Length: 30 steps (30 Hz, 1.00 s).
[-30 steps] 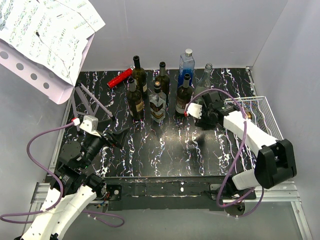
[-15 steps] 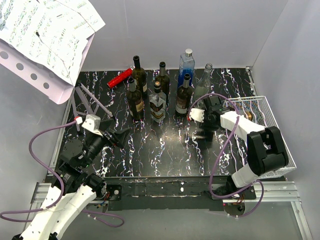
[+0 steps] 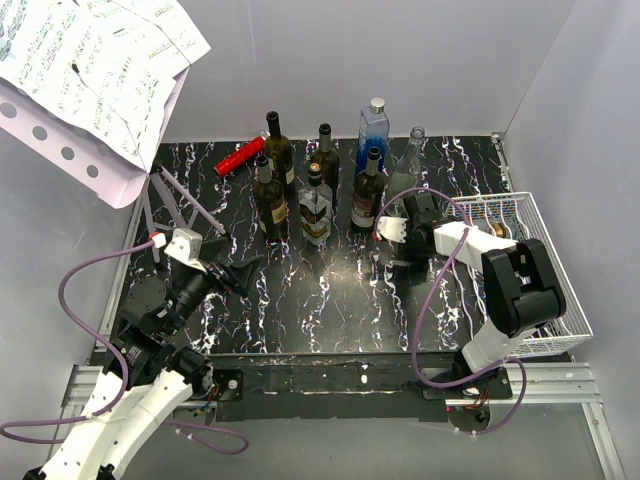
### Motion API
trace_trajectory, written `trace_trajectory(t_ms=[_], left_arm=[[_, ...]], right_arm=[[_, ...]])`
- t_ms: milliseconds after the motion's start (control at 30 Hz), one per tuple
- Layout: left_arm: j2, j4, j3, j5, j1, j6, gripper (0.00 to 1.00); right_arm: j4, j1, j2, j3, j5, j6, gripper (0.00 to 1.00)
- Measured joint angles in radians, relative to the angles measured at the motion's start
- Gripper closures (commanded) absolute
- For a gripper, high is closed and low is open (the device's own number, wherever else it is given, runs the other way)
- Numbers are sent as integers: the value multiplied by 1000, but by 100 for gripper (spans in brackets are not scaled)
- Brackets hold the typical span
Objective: Take the wine bottle off the wine rack
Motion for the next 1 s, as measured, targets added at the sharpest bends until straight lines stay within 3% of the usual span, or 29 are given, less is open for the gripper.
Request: trace_trajectory(t_ms=[100,200,367,433,500,567,1000], left_arm=[[0,0,0,0,-1,1,2],[0,0,0,0,-2,3,2],[0,0,0,0,-2,3,2],[0,0,0,0,-2,3,2],[0,0,0,0,-2,3,2],[0,0,0,0,-2,3,2],[0,0,0,0,-2,6,2]], right_arm=[[21,-1,0,-3,1,-5,36],[42,-3,2,-16,5,-12,48],[51,-6,6,-24,3,-34,55],[54,-6,5,-24,1,-42,65],[57,-5,3,-24,-3,-45,86],[56,-5,-5,-26,-9,-42,99],[38,89,-84,-50,-7,-12,99]])
